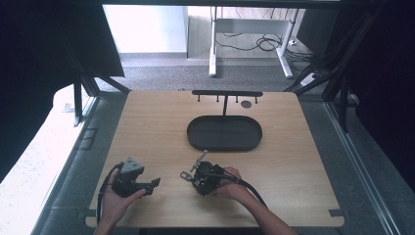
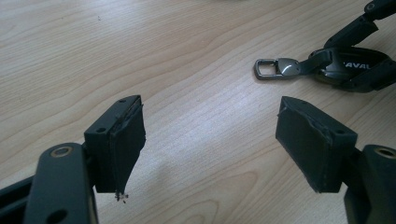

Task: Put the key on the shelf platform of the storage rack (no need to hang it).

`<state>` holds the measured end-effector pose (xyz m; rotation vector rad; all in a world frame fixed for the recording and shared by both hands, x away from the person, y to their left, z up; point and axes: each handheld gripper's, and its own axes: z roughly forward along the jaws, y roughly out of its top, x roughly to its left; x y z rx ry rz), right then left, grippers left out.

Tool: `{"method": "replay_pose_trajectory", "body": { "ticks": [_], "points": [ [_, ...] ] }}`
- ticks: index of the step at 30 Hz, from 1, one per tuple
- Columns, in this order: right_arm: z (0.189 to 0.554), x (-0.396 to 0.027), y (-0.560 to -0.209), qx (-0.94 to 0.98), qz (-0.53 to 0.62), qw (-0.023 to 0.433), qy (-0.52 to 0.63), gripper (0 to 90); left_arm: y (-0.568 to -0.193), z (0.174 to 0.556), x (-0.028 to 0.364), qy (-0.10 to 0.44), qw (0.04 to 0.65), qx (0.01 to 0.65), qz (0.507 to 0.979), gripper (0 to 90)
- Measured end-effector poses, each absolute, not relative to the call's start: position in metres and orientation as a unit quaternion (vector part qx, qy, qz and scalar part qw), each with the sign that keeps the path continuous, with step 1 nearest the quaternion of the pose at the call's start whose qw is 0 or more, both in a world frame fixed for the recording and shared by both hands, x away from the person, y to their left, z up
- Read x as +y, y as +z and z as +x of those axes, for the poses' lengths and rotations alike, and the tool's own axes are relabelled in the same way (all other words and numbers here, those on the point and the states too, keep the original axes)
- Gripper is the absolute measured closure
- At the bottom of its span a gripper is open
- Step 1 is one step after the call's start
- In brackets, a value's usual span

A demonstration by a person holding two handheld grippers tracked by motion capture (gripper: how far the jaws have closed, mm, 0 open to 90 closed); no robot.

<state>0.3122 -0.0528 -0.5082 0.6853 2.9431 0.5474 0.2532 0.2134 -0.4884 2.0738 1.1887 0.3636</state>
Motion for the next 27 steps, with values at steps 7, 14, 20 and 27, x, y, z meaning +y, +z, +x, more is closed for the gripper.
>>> {"method": "replay_pose_trajectory", "body": {
  "ticks": [7,14,20,27],
  "points": [
    [0.312,-0.055,-0.504,0.958,0.220,0.023,0.185,49.7,-0.489,0.253,0.213,0.140,0.353,0.460,0.803,24.3],
    [0.311,-0.060,-0.491,0.954,0.223,0.016,0.202,49.8,-0.489,0.253,0.213,0.141,0.353,0.459,0.803,24.3],
    [0.311,-0.068,-0.478,0.951,0.219,0.021,0.217,49.8,-0.488,0.253,0.213,0.140,0.354,0.461,0.801,24.2],
    [0.310,-0.077,-0.465,0.946,0.226,0.031,0.229,49.8,-0.489,0.253,0.212,0.140,0.354,0.461,0.802,24.3]
  ]
}}
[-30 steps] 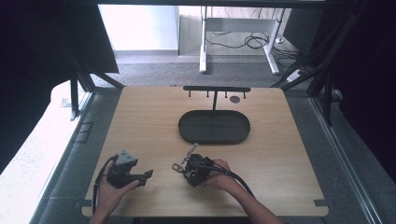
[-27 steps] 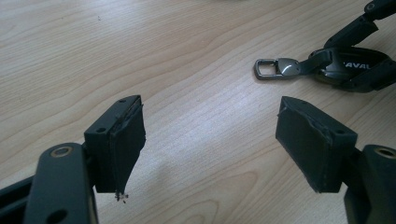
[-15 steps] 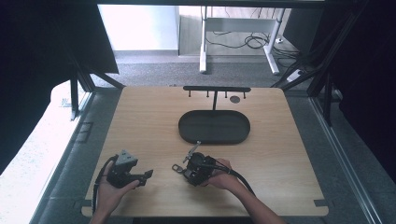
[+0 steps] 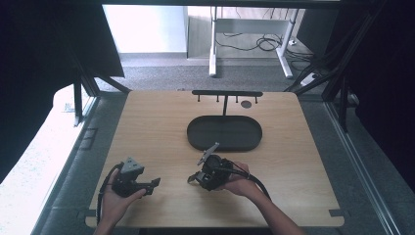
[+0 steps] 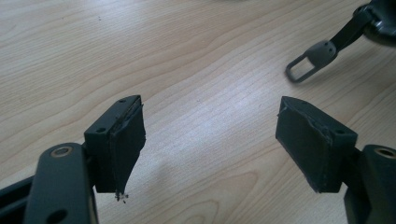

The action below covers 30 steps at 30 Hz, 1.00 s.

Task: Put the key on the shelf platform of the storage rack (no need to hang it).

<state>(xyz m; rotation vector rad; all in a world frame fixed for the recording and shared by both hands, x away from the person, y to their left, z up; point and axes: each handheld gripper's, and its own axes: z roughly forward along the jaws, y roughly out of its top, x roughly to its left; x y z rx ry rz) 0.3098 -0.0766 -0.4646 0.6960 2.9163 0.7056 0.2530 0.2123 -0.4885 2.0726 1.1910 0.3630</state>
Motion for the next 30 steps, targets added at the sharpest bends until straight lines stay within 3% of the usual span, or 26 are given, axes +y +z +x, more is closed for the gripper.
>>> {"method": "replay_pose_trajectory", "body": {
  "ticks": [30],
  "points": [
    [0.325,-0.107,-0.428,0.934,0.240,0.062,0.257,49.8,-0.489,0.254,0.213,0.141,0.351,0.458,0.804,24.2]
  ]
}}
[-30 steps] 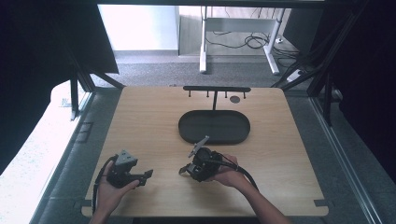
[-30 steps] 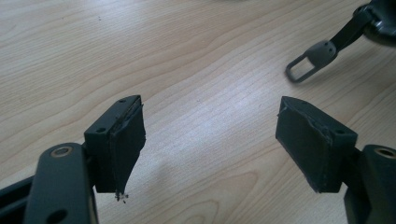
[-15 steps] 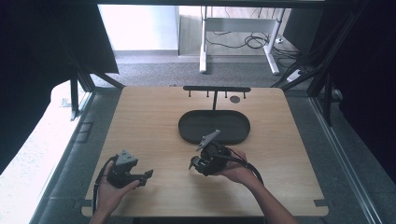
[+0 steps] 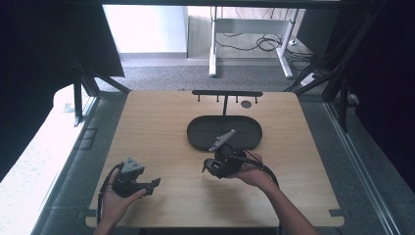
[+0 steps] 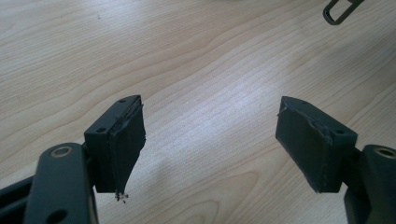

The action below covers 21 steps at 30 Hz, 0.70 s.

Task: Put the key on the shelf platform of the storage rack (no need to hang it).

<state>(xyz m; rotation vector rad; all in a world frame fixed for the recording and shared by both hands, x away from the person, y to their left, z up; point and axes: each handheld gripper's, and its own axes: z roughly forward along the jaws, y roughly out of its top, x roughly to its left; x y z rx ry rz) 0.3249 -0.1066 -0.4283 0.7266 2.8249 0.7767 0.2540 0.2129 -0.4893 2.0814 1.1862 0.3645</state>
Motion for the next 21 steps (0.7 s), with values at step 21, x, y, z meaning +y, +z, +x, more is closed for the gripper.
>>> {"method": "replay_pose_trajectory", "body": {
  "ticks": [21],
  "points": [
    [0.350,-0.114,-0.417,0.926,0.256,0.069,0.270,49.8,-0.490,0.254,0.213,0.141,0.350,0.461,0.803,24.2]
  ]
}}
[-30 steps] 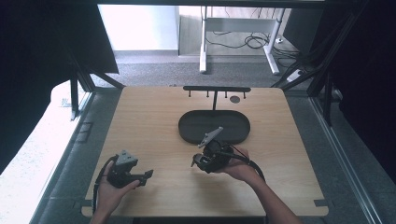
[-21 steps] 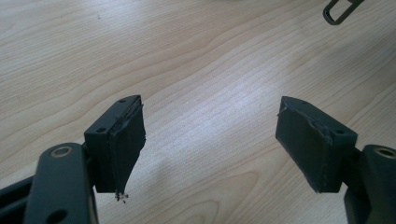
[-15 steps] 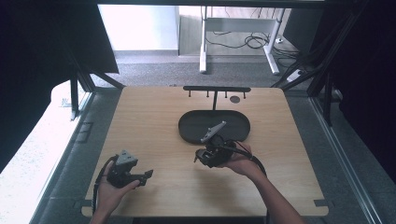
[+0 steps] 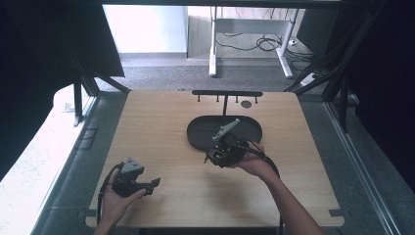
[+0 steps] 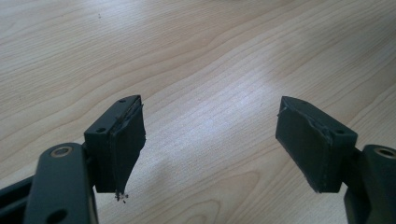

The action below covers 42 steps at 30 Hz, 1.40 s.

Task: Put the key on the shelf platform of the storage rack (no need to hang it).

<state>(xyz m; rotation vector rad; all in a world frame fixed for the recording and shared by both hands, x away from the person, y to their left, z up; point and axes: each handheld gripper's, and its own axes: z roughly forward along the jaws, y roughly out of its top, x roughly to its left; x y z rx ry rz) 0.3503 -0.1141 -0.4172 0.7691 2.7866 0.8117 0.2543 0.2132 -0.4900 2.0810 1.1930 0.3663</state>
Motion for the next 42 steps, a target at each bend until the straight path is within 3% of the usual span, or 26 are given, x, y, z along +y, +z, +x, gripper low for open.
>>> {"method": "replay_pose_trajectory", "body": {
  "ticks": [42],
  "points": [
    [0.437,-0.122,-0.429,0.914,0.303,0.078,0.260,49.8,-0.490,0.255,0.219,0.140,0.352,0.467,0.799,24.3]
  ]
}}
